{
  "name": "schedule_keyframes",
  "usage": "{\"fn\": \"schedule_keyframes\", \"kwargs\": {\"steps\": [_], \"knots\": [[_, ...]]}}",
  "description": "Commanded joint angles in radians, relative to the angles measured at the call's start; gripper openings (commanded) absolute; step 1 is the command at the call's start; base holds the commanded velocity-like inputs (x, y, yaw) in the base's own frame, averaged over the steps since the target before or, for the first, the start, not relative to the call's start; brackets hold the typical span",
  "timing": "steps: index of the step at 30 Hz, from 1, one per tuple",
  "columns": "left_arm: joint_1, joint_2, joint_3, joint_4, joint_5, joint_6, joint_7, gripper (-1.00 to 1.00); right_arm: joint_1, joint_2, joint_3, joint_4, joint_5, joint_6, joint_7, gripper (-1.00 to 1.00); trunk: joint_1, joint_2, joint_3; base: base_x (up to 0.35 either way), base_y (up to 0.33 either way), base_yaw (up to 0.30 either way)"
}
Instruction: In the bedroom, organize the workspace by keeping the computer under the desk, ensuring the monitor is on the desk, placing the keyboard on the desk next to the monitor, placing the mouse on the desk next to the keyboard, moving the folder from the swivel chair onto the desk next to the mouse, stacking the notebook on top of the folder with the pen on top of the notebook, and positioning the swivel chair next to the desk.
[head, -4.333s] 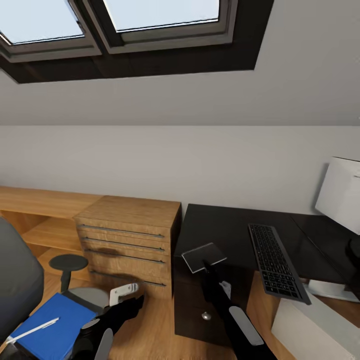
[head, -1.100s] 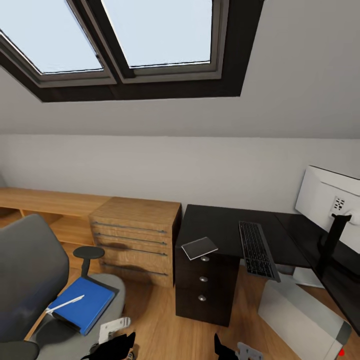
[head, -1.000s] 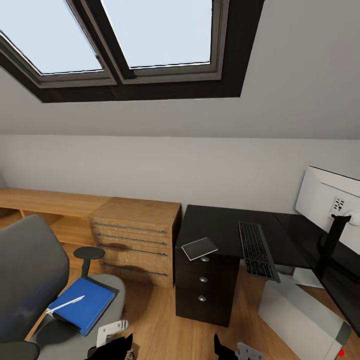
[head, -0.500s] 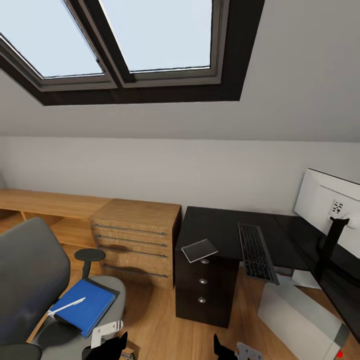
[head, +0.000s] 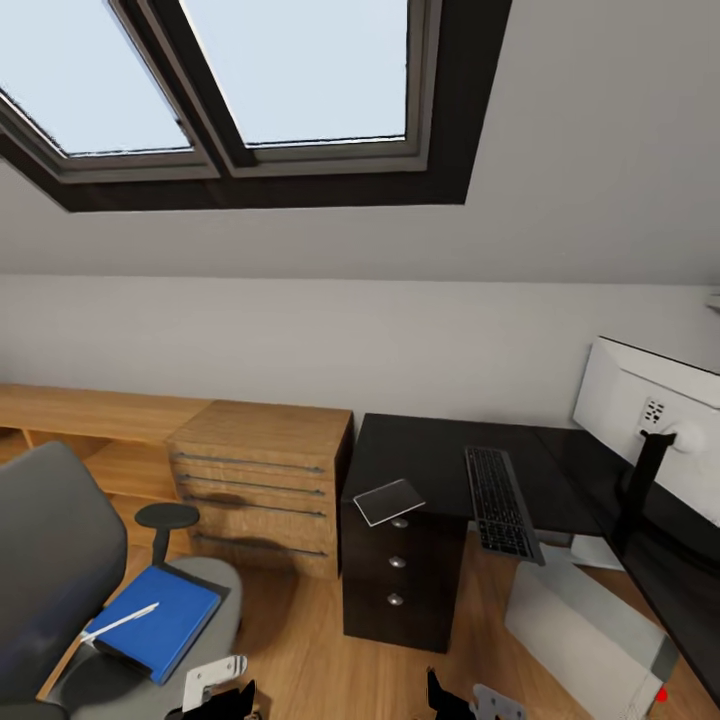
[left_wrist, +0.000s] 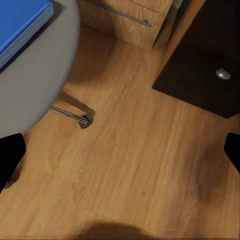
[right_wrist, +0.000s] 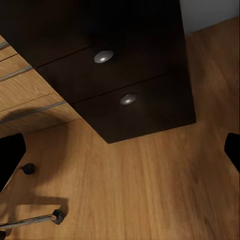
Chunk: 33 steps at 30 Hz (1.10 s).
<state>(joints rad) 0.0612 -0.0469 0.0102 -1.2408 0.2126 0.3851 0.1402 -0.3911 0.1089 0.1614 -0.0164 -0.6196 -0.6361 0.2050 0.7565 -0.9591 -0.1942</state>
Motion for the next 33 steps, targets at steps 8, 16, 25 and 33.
{"fn": "schedule_keyframes", "kwargs": {"steps": [8,16,25,33], "knots": [[0.000,-0.001,0.000,0.003,0.011,0.006,0.006,1.00,-0.001,0.001,0.007,0.001,-0.011,-0.004,0.005,1.00,0.000,-0.001,-0.001,-0.073,0.000,-0.225],[0.000,-0.001,0.001,0.004,0.013,0.006,0.006,1.00,-0.001,0.001,0.007,0.001,-0.011,-0.004,0.005,1.00,0.000,-0.001,-0.001,-0.258,0.000,-0.037],[0.000,0.001,0.001,0.084,0.011,0.003,0.007,1.00,-0.001,0.000,0.007,0.001,-0.009,-0.004,0.005,1.00,-0.007,0.013,0.005,-0.044,0.000,-0.002],[0.000,0.001,0.003,0.110,0.009,0.002,0.009,1.00,-0.001,0.000,0.007,0.001,-0.009,-0.004,0.005,1.00,-0.038,0.069,0.030,-0.001,0.000,0.000]]}}
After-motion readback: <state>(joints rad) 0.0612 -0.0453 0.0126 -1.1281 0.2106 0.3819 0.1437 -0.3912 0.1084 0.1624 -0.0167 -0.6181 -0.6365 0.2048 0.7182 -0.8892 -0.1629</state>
